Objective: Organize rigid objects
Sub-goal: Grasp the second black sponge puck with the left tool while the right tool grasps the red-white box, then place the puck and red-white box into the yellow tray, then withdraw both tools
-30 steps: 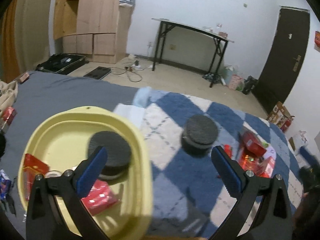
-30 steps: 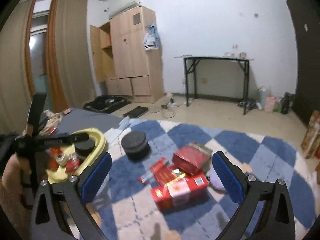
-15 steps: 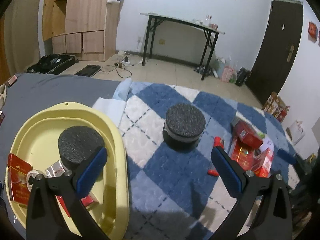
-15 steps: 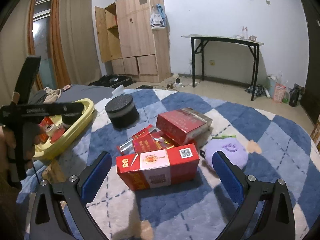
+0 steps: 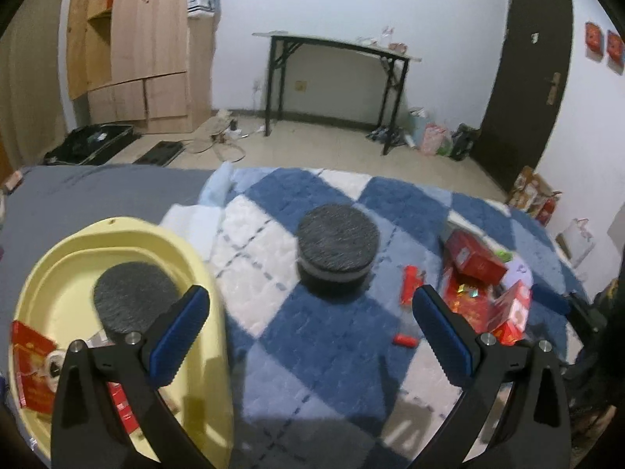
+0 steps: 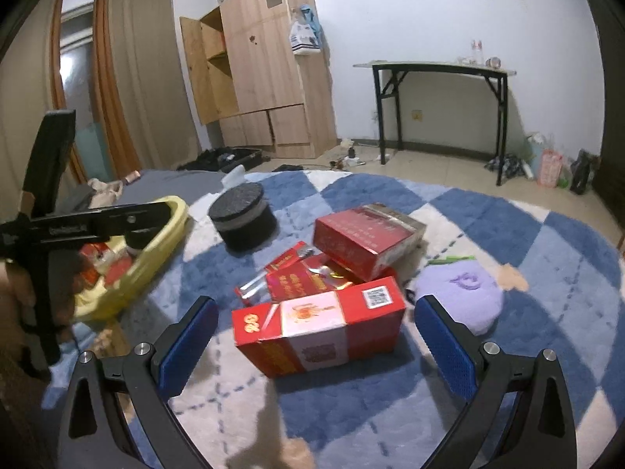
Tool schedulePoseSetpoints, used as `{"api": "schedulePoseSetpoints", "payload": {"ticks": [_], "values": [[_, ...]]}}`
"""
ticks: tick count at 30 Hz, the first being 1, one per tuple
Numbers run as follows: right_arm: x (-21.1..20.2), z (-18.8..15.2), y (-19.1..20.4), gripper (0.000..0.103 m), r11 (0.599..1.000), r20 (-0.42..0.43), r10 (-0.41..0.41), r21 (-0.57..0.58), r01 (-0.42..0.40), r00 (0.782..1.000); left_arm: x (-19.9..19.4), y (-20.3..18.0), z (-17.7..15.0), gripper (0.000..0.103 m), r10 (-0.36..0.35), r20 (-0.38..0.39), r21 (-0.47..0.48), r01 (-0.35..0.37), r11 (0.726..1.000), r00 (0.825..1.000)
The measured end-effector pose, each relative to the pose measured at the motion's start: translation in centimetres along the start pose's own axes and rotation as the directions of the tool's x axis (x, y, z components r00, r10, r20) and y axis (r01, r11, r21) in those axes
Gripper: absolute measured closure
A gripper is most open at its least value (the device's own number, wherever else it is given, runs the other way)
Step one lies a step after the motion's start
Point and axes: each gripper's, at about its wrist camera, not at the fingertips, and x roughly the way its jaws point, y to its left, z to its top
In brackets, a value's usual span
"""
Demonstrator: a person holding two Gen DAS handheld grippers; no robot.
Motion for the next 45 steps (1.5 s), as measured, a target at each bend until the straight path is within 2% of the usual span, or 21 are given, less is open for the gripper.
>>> {"api": "schedulePoseSetpoints", "payload": {"ticks": [3,8,11,14,15,17,19,23,28,29,30,31,32,37,40,42,45], "values": [[0.1,-0.2,0.0,0.0,1.0,0.011,-0.009,0.002,0.009,1.0,1.0,-0.2,-0.2,0.0,-0.008,-0.029,-0.005,0.008,1.0,1.0],[-0.1,-0.4,0.1,0.0,1.0,0.044,-0.016,-0.012,0.017,0.999,2.4,-2.1,-0.5,0.0,0.037,-0.047,0.087,-0.033,0.996,0.998],[0.1,-0.7,0.1,0.0,1.0,0.039,-0.017,-0.016,0.017,0.999,3.7,-3.3,0.3,0.0,0.025,-0.067,0.123,-0.017,0.992,0.997],[0.3,-0.7,0.2,0.0,1.0,0.036,-0.013,-0.022,0.013,0.999,6.1,-4.3,1.0,0.0,0.101,-0.116,0.231,-0.072,0.97,0.988],[0.3,-0.7,0.3,0.0,1.0,0.035,-0.012,-0.025,0.013,0.999,6.4,-4.3,1.3,0.0,0.117,-0.114,0.237,-0.087,0.968,0.987],[0.6,-0.7,0.4,0.0,0.999,0.027,-0.014,-0.033,0.015,1.0,6.7,-4.0,2.1,0.0,0.073,-0.107,0.214,-0.049,0.976,0.992],[1.2,-0.8,0.5,0.0,0.999,0.008,-0.017,-0.039,0.017,1.0,7.7,-3.7,2.9,0.0,0.048,-0.145,0.19,-0.02,0.982,0.988],[2.2,-0.7,0.7,0.0,0.998,-0.027,-0.022,-0.053,0.02,0.999,9.9,-3.6,3.5,0.0,0.101,-0.192,0.23,-0.055,0.972,0.976],[3.2,-0.6,0.8,0.001,0.998,-0.065,-0.03,-0.06,0.026,0.997,11.9,-3.2,3.3,0.0,0.071,-0.223,0.209,-0.023,0.978,0.972],[3.4,-0.6,0.8,0.002,0.998,-0.067,-0.032,-0.059,0.028,0.997,12.0,-3.3,3.4,0.004,0.066,-0.219,0.218,-0.017,0.976,0.973],[3.5,-0.6,0.7,0.004,0.998,-0.069,-0.032,-0.057,0.028,0.997,12.0,-3.4,3.5,0.019,0.061,-0.215,0.224,-0.011,0.974,0.975],[3.5,-0.5,0.6,0.01,0.998,-0.066,-0.034,-0.055,0.03,0.997,12.1,-3.4,3.6,0.028,0.057,-0.214,0.211,-0.011,0.977,0.975],[3.6,-0.5,0.5,0.01,0.998,-0.066,-0.032,-0.05,0.029,0.997,12.1,-3.2,3.6,0.034,0.062,-0.216,0.199,-0.019,0.98,0.974],[3.3,-0.6,0.1,0.01,0.999,-0.05,-0.007,-0.033,0.005,0.999,9.9,-3.3,3.6,0.034,0.086,-0.18,0.185,-0.052,0.981,0.98],[2.4,-0.5,-0.4,0.01,1.0,-0.022,0.016,-0.019,-0.016,1.0,5.7,-4.3,5.1,0.034,0.092,-0.128,0.199,-0.065,0.978,0.988],[1.1,-0.2,-1.0,0.01,1.0,0.004,0.004,-0.009,-0.004,1.0,1.8,-5.3,6.3,0.034,0.084,-0.078,0.216,-0.066,0.974,0.993],[-1.2,0.4,-2.1,0.01,1.0,0.063,0.003,0.031,-0.005,0.998,-4.2,-6.7,6.7,0.034,0.121,-0.001,0.255,-0.117,0.96,0.993]]}}
